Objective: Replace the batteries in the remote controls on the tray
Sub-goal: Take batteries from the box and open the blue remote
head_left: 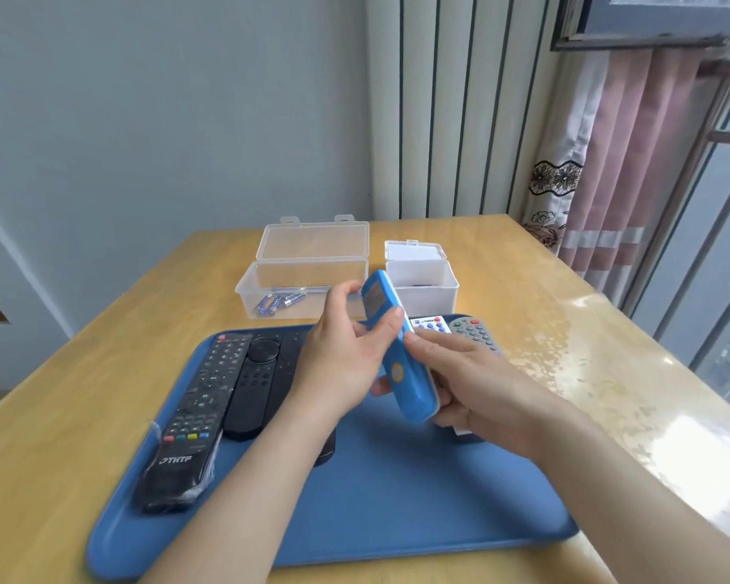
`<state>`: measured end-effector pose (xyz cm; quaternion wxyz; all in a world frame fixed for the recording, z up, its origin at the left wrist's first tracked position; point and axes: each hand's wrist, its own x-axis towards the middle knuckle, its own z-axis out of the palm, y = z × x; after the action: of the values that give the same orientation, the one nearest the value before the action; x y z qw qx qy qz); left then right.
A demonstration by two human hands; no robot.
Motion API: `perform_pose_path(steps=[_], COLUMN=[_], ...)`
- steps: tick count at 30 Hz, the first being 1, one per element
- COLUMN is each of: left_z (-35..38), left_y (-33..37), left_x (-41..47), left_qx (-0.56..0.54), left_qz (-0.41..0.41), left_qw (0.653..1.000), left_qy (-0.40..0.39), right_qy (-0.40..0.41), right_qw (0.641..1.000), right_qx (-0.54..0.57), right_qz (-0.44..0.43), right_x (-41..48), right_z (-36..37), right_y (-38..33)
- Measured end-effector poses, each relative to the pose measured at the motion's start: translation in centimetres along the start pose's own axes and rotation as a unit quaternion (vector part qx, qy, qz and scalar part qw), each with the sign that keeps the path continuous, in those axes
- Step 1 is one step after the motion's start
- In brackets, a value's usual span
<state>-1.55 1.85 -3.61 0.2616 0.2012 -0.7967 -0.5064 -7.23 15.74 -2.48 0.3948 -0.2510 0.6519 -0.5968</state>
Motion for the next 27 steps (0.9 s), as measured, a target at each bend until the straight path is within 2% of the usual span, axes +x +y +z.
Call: perform_pose_path(steps=[2,3,7,10,15,19,27], left_z=[0.2,0.2,0.2,0.5,0.4,0.2,0.1], left_y=[0.2,0.3,0.8,1.1,1.1,1.3,1.6], left_x=[-0.5,-0.6,-1.8,-2.6,-2.5,-2.4,-2.4], left_qx=[-0.067,-0.063,0.052,0.139,0.142,0.141,0.028], left_qz=[0.021,0.060,0.233,0.286,0.304,0.311,0.211], left_qw=[0.998,0.996,0.970,0.948,0.942,0.939,0.977], left_qy=[-0.002,0.014,0.035,0.030,0.032,0.039,-0.003], right_qy=[0.026,0.043,0.099,0.095,0.117,0.138,0.165], right_qw=[0.996,0.992,0.983,0.985,0.989,0.988,0.981], right_qx=[0.081,0.116,0.154,0.142,0.070,0.037,0.017], right_qz=[-0.007,-0.002,0.007,-0.004,-0.055,-0.064,-0.097], right_x=[0.4,0.4,0.3,0.0,0.3,0.0,-0.6], right_z=[0.2,0.2,-0.3,-0.3,-0.2,0.1,1.2], right_y=[-0.1,-0.2,-0.3,-0.3,0.2,0.1,-0.3])
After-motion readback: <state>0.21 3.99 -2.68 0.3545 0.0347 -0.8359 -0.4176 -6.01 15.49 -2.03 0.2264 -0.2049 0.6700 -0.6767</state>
